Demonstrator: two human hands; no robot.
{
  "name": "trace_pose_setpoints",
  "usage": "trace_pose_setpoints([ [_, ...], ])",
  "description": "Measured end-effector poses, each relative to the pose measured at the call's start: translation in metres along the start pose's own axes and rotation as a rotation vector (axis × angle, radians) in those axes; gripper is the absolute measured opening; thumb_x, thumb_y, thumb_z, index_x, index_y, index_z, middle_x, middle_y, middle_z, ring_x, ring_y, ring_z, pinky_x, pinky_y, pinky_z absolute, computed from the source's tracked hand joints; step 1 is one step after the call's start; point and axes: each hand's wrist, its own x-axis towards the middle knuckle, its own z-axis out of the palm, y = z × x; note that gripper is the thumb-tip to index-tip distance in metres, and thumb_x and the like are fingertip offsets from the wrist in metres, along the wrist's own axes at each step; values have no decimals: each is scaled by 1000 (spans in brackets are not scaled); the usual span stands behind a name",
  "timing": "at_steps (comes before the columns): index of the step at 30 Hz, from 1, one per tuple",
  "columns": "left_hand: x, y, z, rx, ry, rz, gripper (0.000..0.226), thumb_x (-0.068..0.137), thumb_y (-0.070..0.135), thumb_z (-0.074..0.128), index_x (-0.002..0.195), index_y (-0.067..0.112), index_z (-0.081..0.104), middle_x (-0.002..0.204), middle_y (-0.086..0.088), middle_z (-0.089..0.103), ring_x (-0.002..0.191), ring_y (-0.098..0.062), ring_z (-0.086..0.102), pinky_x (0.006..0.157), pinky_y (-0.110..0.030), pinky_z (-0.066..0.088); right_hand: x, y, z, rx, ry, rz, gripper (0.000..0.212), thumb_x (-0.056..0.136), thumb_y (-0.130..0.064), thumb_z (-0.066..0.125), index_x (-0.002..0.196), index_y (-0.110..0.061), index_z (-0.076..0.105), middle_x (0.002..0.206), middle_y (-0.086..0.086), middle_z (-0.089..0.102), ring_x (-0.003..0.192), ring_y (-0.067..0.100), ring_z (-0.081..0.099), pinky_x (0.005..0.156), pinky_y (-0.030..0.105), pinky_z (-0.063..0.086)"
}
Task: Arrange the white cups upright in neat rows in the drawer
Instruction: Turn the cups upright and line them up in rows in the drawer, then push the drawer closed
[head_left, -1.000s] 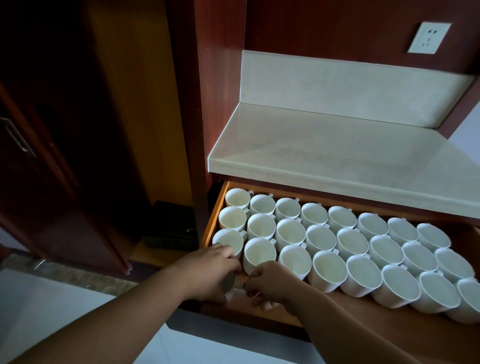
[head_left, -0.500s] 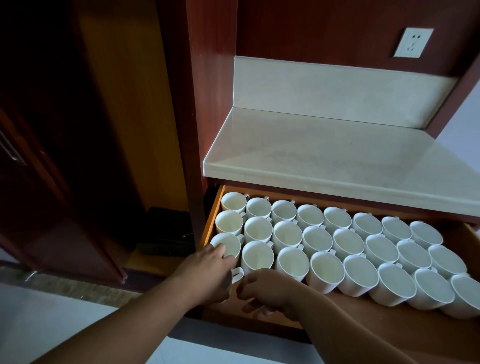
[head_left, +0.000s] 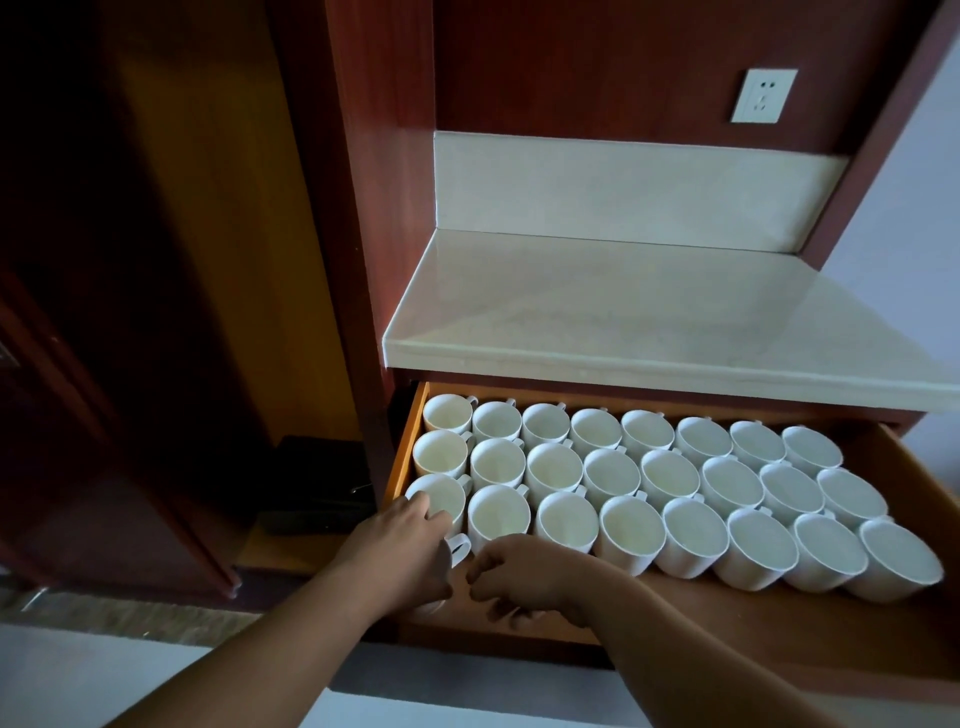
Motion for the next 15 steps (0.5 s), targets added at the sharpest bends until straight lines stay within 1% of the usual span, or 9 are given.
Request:
trace_pose_setpoints([
  [2, -2, 1, -4, -19, -7, -2, 38, 82, 50, 65, 110, 27, 55, 116, 0, 48, 107, -19, 51, 78, -33, 48, -10, 4, -9, -43, 39, -18, 21, 89, -21, 67, 110, -17, 68, 95, 9, 70, 77, 18, 69, 59, 27, 49],
  [4, -4, 3, -8, -92, 2, -26, 45, 82, 54, 65, 119, 30, 58, 123, 4, 48, 110, -17, 51, 84, -34, 51, -22, 11, -20, -89, 80, -32, 22, 89, -22, 68, 109, -14, 69, 103, 16, 73, 76, 20, 69, 62, 29, 51],
  [6, -7, 12, -12, -188, 48, -62, 49, 85, 56, 65, 127, 32, 58, 129, 6, 49, 112, -15, 51, 88, -33, 50, -37, 24, -36, -137, 130, -37, 24, 88, -22, 69, 110, -13, 69, 109, 17, 73, 75, 19, 70, 64, 30, 53],
  [7, -10, 20, -16, -233, 79, -71, 47, 87, 56, 65, 127, 33, 59, 129, 9, 50, 110, -12, 52, 86, -29, 49, -46, 31, -45, -164, 165, -43, 23, 88, -23, 69, 109, -14, 70, 107, 14, 74, 75, 19, 71, 65, 31, 55],
  [9, -19, 42, -24, -345, 130, -63, 42, 89, 59, 64, 124, 36, 60, 125, 15, 55, 101, -5, 55, 78, -23, 48, -66, 49, -65, -205, 251, -51, 19, 87, -27, 69, 104, -19, 71, 101, 8, 75, 78, 20, 75, 68, 32, 58],
  [11, -32, 72, -31, -457, 133, -47, 37, 89, 62, 63, 120, 40, 61, 116, 21, 61, 96, -3, 59, 79, -22, 51, -90, 72, -85, -248, 338, -46, 15, 87, -32, 69, 98, -22, 71, 92, 6, 76, 80, 22, 75, 66, 30, 57],
  [13, -47, 104, -31, -525, 94, -35, 31, 89, 64, 61, 109, 41, 63, 104, 23, 65, 91, -2, 62, 80, -25, 55, -118, 95, -103, -338, 430, -24, 19, 89, -38, 68, 95, -21, 72, 87, 5, 75, 77, 20, 72, 63, 27, 52],
  [15, -56, 135, -27, -480, 110, -9, 36, 87, 71, 54, 98, 38, 63, 92, 22, 65, 84, 0, 61, 77, -26, 54, -149, 118, -118, -473, 550, -9, 28, 90, -48, 64, 94, -21, 72, 85, -1, 73, 79, 16, 67, 67, 27, 49],
])
